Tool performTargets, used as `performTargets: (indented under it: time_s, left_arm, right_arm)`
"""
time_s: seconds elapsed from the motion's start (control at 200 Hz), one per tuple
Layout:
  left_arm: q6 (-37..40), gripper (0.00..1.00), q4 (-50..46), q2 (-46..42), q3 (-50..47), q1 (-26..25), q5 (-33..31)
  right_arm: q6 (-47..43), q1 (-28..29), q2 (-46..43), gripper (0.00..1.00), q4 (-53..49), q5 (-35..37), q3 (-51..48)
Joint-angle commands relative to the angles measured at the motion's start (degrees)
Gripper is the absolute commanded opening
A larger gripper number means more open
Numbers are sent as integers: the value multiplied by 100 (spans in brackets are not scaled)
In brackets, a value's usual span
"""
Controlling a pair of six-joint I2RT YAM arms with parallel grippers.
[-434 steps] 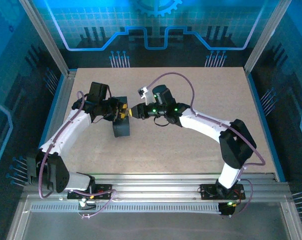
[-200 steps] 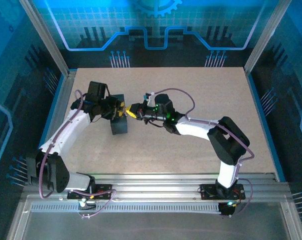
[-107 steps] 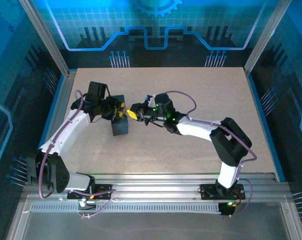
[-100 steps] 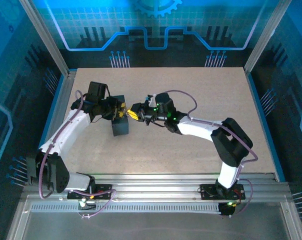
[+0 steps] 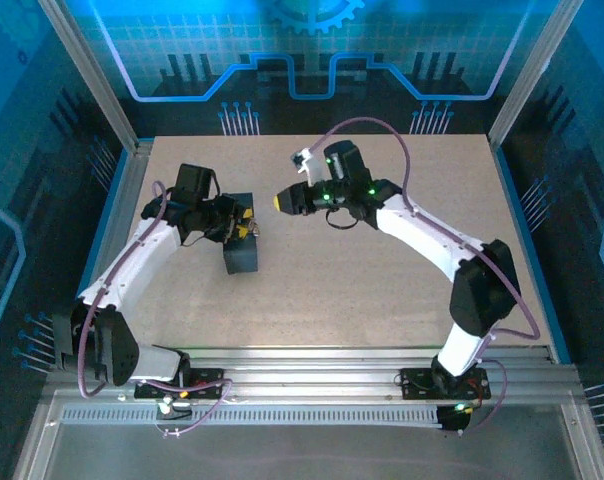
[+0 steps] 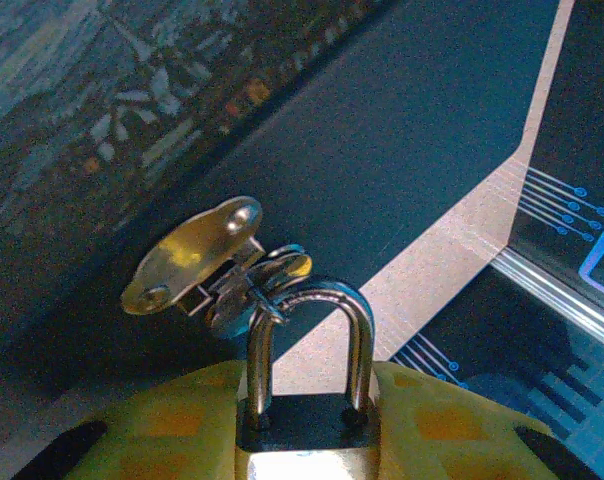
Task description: Unlock a padlock with a key
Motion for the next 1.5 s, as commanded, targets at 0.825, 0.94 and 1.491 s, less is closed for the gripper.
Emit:
performTargets:
  time_s: [0.825,0.94,1.491]
  left_arm:
    - [327,0,-503,74,710,26,178]
    - [310,0,-485,65,702,26,178]
    - [244,0,-404,12,573,26,187]
  right_arm:
    - [-8142,1422,-263,37,2110,2400,-1503]
    - [-8087,1445,-174,36,1998,2312,-1388]
    - [-7852,1484,15,31,1950,2125,-989]
